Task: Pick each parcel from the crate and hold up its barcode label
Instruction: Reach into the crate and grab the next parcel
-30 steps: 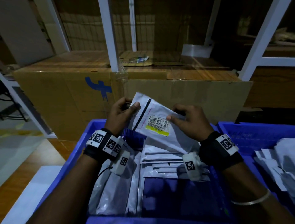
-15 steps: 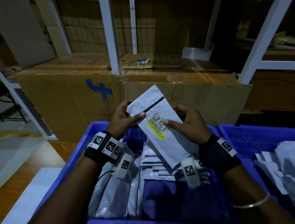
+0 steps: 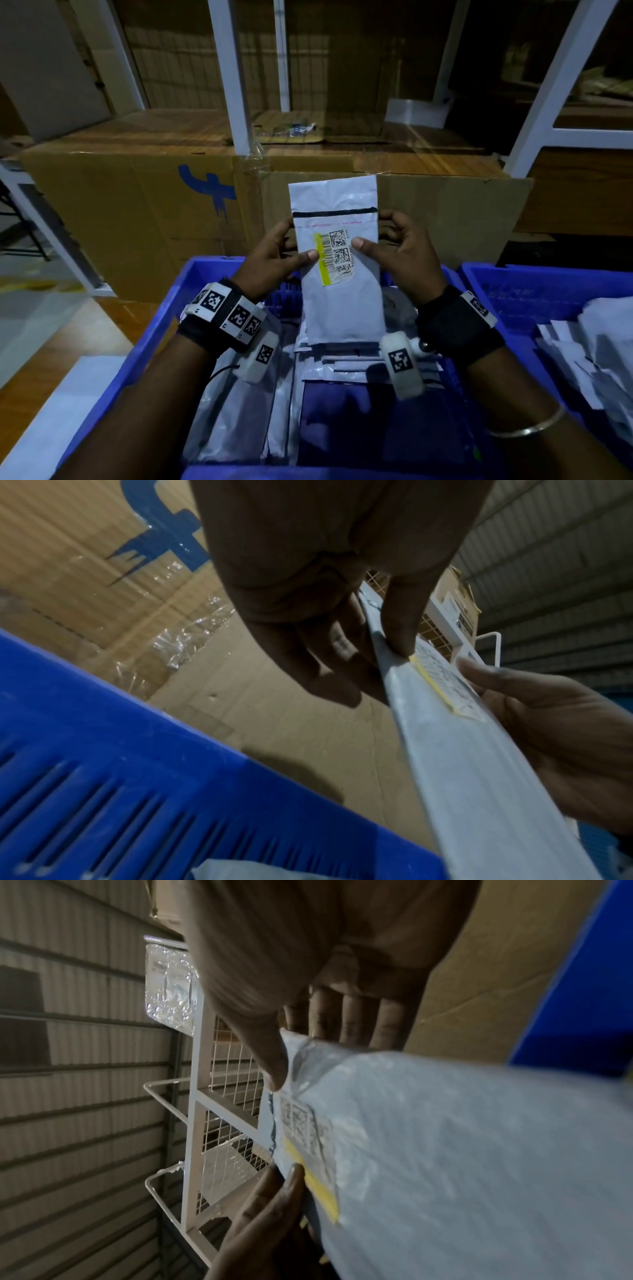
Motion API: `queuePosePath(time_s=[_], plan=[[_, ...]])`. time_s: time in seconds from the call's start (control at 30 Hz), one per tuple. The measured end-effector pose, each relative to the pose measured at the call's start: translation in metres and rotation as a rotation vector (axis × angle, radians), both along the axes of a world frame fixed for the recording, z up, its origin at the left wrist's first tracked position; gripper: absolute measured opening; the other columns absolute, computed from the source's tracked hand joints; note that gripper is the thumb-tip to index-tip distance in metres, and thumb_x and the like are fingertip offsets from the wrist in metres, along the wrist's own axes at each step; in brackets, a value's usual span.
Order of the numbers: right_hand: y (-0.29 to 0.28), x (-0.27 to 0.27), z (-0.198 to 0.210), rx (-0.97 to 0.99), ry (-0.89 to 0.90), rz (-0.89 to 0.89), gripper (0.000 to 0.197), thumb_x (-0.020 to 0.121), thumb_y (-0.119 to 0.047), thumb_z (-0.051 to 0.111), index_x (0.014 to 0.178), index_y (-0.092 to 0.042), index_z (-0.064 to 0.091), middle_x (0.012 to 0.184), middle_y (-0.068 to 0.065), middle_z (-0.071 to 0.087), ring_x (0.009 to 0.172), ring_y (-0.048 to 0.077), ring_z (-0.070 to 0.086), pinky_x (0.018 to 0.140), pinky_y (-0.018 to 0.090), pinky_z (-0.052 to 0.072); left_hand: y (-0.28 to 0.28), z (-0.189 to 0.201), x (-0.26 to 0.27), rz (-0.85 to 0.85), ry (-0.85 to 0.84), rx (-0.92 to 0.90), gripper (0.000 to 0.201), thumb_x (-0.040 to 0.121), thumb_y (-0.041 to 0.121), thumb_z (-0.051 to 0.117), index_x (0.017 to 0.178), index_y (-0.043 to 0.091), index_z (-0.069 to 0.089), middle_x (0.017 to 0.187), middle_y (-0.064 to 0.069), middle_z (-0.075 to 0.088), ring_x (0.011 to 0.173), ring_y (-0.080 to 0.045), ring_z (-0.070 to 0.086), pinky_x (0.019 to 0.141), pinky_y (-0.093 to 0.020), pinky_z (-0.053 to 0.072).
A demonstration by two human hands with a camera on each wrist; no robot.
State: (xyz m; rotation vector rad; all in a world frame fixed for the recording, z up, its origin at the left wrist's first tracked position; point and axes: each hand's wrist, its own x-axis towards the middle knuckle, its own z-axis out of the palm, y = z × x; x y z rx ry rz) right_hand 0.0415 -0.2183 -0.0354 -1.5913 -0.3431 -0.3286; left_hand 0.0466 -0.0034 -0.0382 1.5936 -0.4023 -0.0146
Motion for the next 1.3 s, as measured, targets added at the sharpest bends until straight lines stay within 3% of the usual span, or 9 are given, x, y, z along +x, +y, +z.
queuePosePath(time_s=[0.1,0.27,0.4,0.6,0.77,0.9,1.03,1.17,1.3], plan=[[-0.003,0.002,0.002,0.075,-0.003,-0.007,0.031,0.081,0.004,0.072,0.106,-0.009,0.06,0.101,0.005,0.073,0.095,0.02,0.071,0.08,0.035,0.058,-0.003,-0.004,0.0,-0.041,0.019,0.03,0.045,0.088,-0.007,0.058,0.128,0.008,0.045,0.103,0.002,0.071,0.089,-0.005,0.069,0.062,-0.024,0.057],[-0.012,0.005,-0.002,0.083,-0.032,-0.056,0.023,0.086,0.002,0.069,0.102,-0.012,0.062,0.103,0.009,0.072,0.102,0.025,0.068,0.088,0.047,0.056,-0.003,-0.01,0.0,-0.129,0.07,0.115,0.055,0.077,-0.007,0.071,0.127,0.01,0.052,0.108,-0.006,0.072,0.102,-0.018,0.068,0.083,-0.036,0.058],[-0.019,0.005,-0.005,0.111,0.033,-0.076,0.04,0.08,0.01,0.07,0.108,-0.017,0.058,0.109,0.013,0.07,0.102,0.029,0.068,0.084,0.048,0.057,0.006,-0.013,0.007,-0.06,0.026,0.173,0.035,0.079,0.001,0.075,0.111,0.005,0.059,0.102,-0.012,0.072,0.1,-0.026,0.068,0.087,-0.048,0.055],[-0.031,0.005,-0.012,0.035,0.091,-0.128,0.053,0.075,-0.001,0.08,0.114,-0.026,0.054,0.108,0.008,0.07,0.092,0.016,0.069,0.071,0.031,0.057,0.014,-0.016,0.013,-0.091,-0.006,0.283,0.037,0.077,0.02,0.073,0.112,0.011,0.064,0.103,-0.012,0.071,0.094,-0.021,0.067,0.083,-0.041,0.054],[-0.04,0.01,-0.013,-0.023,0.081,-0.178,0.027,0.075,-0.007,0.082,0.094,-0.015,0.065,0.094,0.007,0.074,0.086,0.02,0.072,0.072,0.037,0.057,0.012,-0.019,0.014,-0.128,-0.032,0.361,0.023,0.083,0.013,0.074,0.103,0.021,0.067,0.09,0.006,0.073,0.081,-0.006,0.067,0.073,-0.026,0.054],[-0.049,0.015,-0.014,-0.002,0.069,-0.247,0.023,0.078,0.0,0.078,0.087,-0.017,0.063,0.089,0.006,0.074,0.08,0.019,0.071,0.074,0.038,0.057,0.02,-0.014,0.016,-0.053,-0.068,0.328,0.036,0.077,0.031,0.072,0.108,0.013,0.067,0.098,-0.009,0.073,0.091,-0.021,0.069,0.078,-0.036,0.055],[-0.059,0.017,-0.016,0.035,0.094,-0.294,0.02,0.079,0.001,0.075,0.083,-0.014,0.063,0.084,0.004,0.074,0.079,0.025,0.07,0.078,0.05,0.057,0.029,-0.013,0.021,0.054,-0.09,0.242,0.032,0.079,0.018,0.076,0.107,0.005,0.068,0.093,-0.018,0.071,0.087,-0.02,0.068,0.077,-0.034,0.054],[-0.058,0.019,-0.025,-0.166,0.15,-0.28,0.026,0.078,-0.004,0.077,0.096,-0.011,0.061,0.093,0.008,0.073,0.088,0.026,0.07,0.081,0.05,0.057,0.033,-0.02,0.028,0.135,-0.082,0.231,0.012,0.081,0.013,0.074,0.09,0.009,0.068,0.076,0.003,0.07,0.072,-0.005,0.064,0.066,-0.023,0.051],[-0.054,0.019,-0.031,-0.309,0.111,-0.245,0.053,0.076,-0.014,0.082,0.118,-0.025,0.052,0.106,-0.004,0.066,0.1,0.019,0.064,0.084,0.031,0.05,0.029,-0.026,0.031,0.136,-0.074,0.268,0.015,0.091,-0.003,0.059,0.085,0.01,0.063,0.057,0.018,0.063,0.052,0.008,0.052,0.052,-0.009,0.04]])
